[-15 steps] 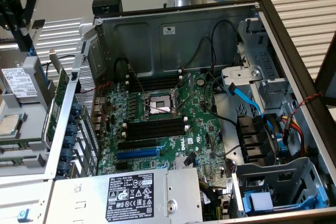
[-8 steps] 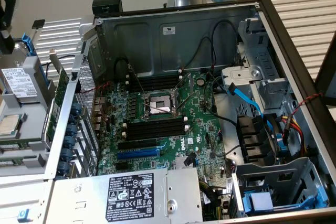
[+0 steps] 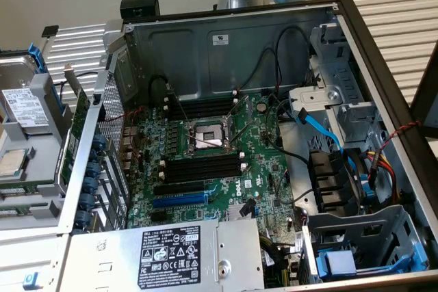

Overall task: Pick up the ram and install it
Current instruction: 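Reach for the ram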

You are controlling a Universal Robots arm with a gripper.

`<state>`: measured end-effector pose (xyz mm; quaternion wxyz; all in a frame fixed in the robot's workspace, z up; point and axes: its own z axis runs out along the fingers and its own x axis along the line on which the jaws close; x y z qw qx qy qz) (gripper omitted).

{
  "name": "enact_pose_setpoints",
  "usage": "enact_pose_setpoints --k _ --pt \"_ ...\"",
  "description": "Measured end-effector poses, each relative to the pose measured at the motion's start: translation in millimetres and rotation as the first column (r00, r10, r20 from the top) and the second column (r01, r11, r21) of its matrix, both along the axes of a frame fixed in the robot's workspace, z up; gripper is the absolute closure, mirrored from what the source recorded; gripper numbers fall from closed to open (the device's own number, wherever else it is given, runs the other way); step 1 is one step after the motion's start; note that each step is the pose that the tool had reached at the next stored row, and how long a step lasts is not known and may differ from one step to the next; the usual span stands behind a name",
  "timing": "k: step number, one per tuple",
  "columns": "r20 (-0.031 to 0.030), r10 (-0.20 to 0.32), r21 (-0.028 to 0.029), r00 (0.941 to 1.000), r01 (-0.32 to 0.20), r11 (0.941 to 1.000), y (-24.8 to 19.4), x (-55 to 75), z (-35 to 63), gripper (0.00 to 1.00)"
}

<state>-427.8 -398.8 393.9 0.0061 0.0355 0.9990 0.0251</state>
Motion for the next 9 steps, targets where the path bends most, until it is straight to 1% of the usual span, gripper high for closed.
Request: enact_pose_setpoints --k 6,7,8,9 --pt "-0.0003 0.000 0.0000 1.0000 0.000 1.0000 0.0 -27.2 -0.1 0.89" --pt "-0.0012 0.000 0.0001 1.0000 0.000 1.0000 0.0 -30.7 -0.1 0.89" --pt "-0.0028 0.000 0.0001 1.0000 0.000 1.0000 0.0 -32.0 -0.2 0.89" --pt "-0.0028 0.000 0.0000 1.0000 0.000 1.0000 0.0 -31.9 -0.1 0.89"
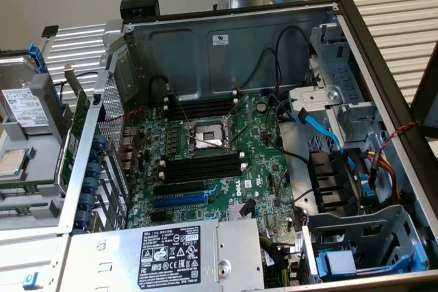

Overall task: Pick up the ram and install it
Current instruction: 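Reach for the ram, then pick up the ram and move it above insertion slot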

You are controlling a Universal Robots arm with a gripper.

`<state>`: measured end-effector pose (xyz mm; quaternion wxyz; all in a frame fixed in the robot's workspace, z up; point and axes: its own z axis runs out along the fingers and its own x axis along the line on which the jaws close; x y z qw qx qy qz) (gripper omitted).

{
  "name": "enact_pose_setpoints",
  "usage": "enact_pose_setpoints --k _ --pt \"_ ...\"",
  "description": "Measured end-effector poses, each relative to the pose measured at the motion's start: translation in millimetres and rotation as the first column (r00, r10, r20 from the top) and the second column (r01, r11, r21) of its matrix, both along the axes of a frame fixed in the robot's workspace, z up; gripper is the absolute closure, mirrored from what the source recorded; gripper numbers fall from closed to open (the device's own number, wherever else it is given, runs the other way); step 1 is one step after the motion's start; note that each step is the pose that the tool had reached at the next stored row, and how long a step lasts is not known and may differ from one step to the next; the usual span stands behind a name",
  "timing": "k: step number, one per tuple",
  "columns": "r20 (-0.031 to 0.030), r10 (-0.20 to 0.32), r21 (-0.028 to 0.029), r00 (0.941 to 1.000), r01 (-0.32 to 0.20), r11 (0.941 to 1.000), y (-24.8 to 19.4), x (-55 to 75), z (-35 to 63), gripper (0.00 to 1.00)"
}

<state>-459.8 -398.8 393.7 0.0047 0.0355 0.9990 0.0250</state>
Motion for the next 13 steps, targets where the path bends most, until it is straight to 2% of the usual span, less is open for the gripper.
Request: enact_pose_setpoints --k 13 --pt "-0.0002 0.000 -0.0001 1.0000 0.000 1.0000 0.0 0.0 0.0 0.89"
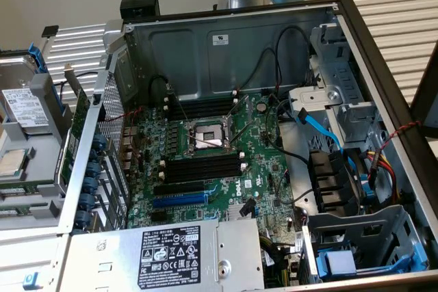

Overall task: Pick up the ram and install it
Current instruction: 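Pick up the ram and move it above insertion slot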

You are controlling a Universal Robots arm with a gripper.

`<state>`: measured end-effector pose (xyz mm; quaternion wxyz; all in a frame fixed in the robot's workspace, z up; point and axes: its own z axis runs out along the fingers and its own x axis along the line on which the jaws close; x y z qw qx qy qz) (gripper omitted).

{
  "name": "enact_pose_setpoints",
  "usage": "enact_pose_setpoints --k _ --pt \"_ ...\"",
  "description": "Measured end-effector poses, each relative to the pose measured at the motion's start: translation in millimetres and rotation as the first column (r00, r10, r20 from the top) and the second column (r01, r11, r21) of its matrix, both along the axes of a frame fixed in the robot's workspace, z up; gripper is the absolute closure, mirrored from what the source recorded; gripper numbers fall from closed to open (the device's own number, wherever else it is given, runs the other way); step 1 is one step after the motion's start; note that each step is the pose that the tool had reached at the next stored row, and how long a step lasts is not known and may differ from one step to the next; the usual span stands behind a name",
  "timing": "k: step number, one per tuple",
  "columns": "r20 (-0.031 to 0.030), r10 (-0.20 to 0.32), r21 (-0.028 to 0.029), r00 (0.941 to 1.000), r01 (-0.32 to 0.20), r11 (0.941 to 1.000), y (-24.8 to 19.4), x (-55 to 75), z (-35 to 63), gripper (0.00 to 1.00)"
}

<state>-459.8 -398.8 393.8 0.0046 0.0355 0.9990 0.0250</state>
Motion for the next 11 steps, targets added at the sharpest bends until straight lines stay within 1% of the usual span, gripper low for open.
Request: enact_pose_setpoints --k 2,3,6,8,11 --pt "0.0005 0.000 -0.0001 1.0000 0.000 1.0000 0.0 -0.4 0.0 0.89" --pt "0.0031 0.003 -0.0006 1.0000 -0.003 1.0000 0.4 -0.9 0.0 0.89" --pt "0.0032 0.056 -0.0006 0.9984 -0.056 0.9984 0.4 -0.8 0.0 0.89" --pt "0.0032 0.092 -0.0006 0.9958 -0.092 0.9958 0.4 -0.8 0.0 0.89" --pt "0.0033 0.146 -0.0006 0.9892 -0.146 0.9892 0.4 -0.8 -0.1 0.89"
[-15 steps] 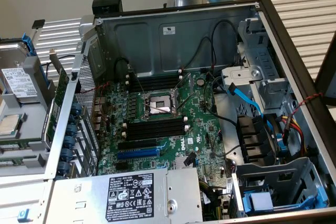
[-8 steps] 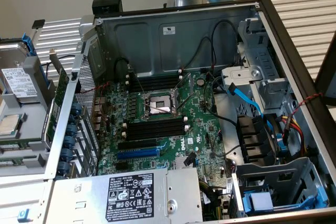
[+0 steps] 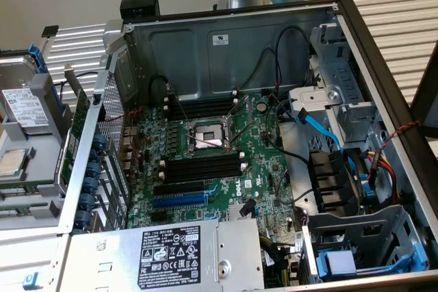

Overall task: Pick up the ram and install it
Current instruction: 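Pick up the ram and move it above insertion slot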

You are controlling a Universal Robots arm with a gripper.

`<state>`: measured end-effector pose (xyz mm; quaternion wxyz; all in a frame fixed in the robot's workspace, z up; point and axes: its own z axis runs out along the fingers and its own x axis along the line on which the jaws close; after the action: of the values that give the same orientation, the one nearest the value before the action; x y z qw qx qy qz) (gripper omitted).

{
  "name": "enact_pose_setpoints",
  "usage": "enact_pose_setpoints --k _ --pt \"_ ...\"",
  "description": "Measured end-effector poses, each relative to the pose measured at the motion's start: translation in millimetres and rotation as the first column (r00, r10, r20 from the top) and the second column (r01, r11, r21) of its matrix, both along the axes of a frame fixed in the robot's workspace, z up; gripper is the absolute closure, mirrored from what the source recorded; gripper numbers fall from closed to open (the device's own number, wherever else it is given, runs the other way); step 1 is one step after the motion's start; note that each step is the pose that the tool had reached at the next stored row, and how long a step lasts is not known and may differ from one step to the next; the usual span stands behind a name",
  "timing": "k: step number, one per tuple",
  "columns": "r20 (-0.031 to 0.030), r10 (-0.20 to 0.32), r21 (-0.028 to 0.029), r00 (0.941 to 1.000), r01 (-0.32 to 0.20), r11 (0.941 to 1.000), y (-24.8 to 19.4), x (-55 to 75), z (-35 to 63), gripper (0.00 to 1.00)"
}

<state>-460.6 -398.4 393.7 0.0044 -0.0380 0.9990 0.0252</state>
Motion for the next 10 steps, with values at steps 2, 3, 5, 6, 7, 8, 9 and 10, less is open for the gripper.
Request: enact_pose_setpoints --k 2,3,5,6,7,8,9,10 --pt "-0.0001 0.037 0.0000 0.9993 -0.037 0.9993 0.0 0.0 0.0 0.89" --pt "-0.0001 0.054 -0.0001 0.9985 -0.054 0.9985 0.0 0.0 0.0 0.89" --pt "0.0000 0.091 -0.0002 0.9959 -0.091 0.9959 0.0 0.0 -0.2 0.89" --pt "-0.0001 0.109 -0.0004 0.9940 -0.109 0.9940 0.0 0.0 -0.3 0.89" --pt "-0.0001 0.128 -0.0005 0.9918 -0.128 0.9918 0.0 0.0 -0.4 0.89" --pt "0.0000 0.146 -0.0006 0.9894 -0.146 0.9894 0.0 0.0 -0.5 0.89" --pt "-0.0001 0.163 -0.0007 0.9867 -0.163 0.9867 0.0 0.0 -0.5 0.89" --pt "-0.0002 0.181 -0.0009 0.9834 -0.181 0.9834 0.0 0.0 -0.6 0.89"
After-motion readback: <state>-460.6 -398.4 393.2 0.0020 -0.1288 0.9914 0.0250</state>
